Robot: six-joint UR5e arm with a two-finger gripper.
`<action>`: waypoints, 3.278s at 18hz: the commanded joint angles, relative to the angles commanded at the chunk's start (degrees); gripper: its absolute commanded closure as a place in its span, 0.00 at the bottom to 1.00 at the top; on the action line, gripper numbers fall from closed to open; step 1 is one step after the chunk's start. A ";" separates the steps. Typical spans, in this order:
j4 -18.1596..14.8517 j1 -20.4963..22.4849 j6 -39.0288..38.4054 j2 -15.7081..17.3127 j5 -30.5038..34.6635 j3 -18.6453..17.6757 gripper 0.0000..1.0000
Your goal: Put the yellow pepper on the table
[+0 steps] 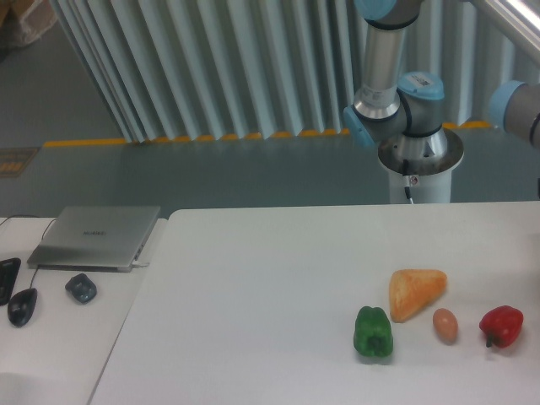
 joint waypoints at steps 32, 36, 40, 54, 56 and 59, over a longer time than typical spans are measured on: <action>3.25 10.82 25.25 -1.93 3.43 -6.15 0.00; 3.25 10.82 26.04 -1.93 3.79 -6.85 0.00; 3.25 10.99 26.22 -2.28 3.87 -7.12 0.00; -2.29 11.43 27.19 -2.99 3.61 -3.95 0.00; -2.29 11.34 27.10 -2.99 3.61 -4.04 0.00; -2.11 11.26 27.01 -3.16 3.61 -4.31 0.00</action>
